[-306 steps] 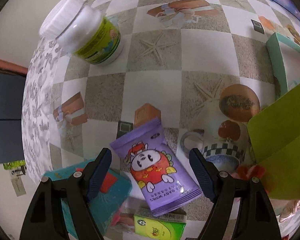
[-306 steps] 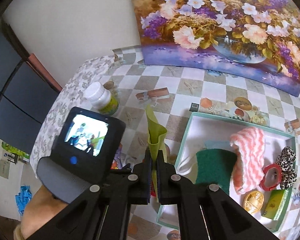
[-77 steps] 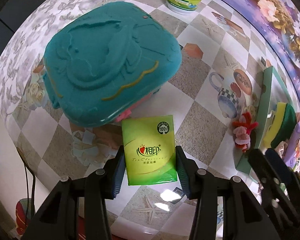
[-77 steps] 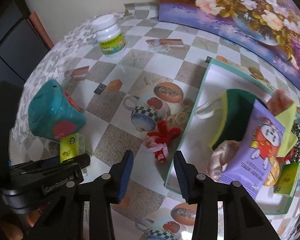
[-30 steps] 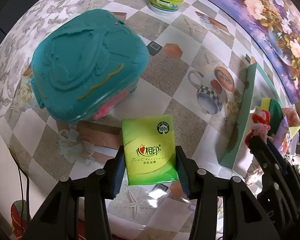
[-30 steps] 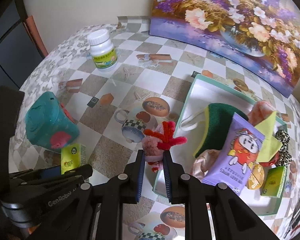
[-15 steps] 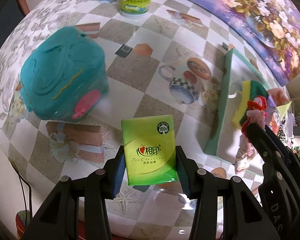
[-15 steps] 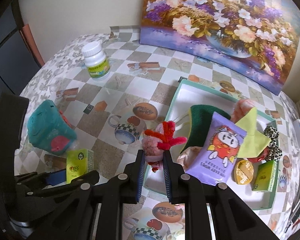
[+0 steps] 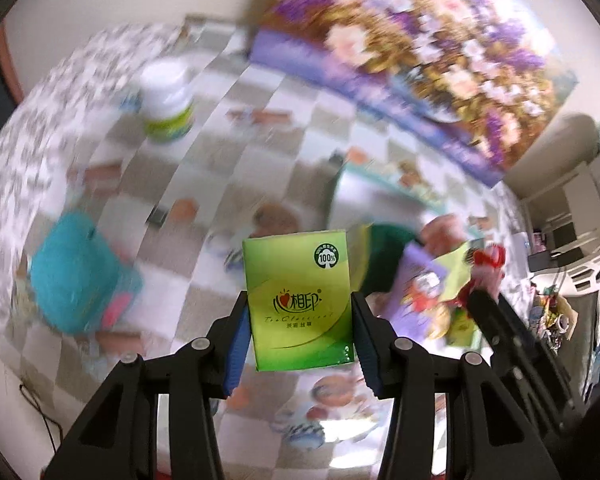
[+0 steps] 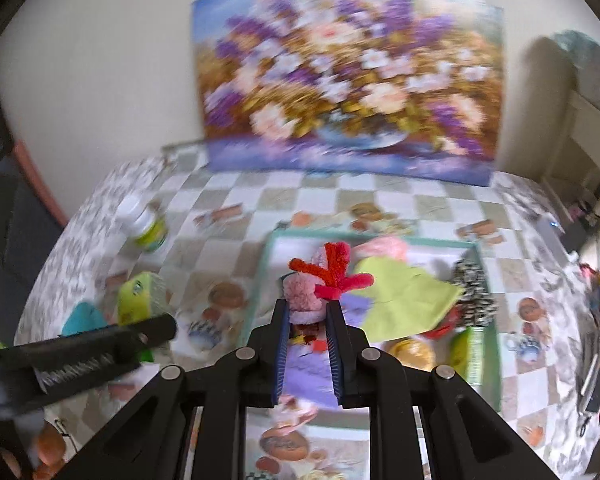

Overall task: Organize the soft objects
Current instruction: 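Carry the tissue pack and red plush toy over the white tray, then open the left tool to drop the tissue pack while the right tool drops the red toy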

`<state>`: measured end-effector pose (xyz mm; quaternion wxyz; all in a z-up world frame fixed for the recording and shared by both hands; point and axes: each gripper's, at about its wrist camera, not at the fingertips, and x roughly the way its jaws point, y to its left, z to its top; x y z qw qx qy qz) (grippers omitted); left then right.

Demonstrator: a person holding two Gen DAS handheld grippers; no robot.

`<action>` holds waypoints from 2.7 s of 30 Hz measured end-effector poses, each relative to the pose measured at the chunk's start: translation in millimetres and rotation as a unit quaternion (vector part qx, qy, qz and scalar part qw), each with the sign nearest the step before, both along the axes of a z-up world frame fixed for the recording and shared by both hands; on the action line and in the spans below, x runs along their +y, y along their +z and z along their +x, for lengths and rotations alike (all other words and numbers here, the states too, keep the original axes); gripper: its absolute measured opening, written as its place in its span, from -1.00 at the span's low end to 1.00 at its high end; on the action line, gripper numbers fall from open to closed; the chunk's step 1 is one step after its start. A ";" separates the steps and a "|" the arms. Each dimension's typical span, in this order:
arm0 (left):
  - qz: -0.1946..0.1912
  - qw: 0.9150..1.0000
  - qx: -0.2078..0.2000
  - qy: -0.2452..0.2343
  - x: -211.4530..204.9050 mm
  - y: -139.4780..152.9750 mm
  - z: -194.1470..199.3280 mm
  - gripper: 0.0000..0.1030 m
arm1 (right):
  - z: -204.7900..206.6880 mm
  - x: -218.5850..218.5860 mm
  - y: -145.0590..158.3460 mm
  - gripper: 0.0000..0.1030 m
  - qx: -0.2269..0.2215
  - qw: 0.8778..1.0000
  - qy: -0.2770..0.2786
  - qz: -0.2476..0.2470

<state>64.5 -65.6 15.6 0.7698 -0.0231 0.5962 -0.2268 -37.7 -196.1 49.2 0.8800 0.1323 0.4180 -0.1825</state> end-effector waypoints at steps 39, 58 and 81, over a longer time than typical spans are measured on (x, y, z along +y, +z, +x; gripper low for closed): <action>0.124 0.983 0.015 -0.132 -85.1 -102.1 -30.9 -0.04 | -13.7 -77.4 -97.7 -0.62 0.143 0.981 -0.093 0.092; 0.089 0.987 0.033 -0.129 -74.4 -81.5 -15.0 0.35 | -7.7 -72.2 -106.0 -0.56 0.158 0.980 -0.086 0.083; 0.147 0.986 -0.037 -0.075 -29.5 -64.0 -16.4 0.83 | -18.1 -61.4 -97.7 0.49 0.166 0.980 -0.105 0.037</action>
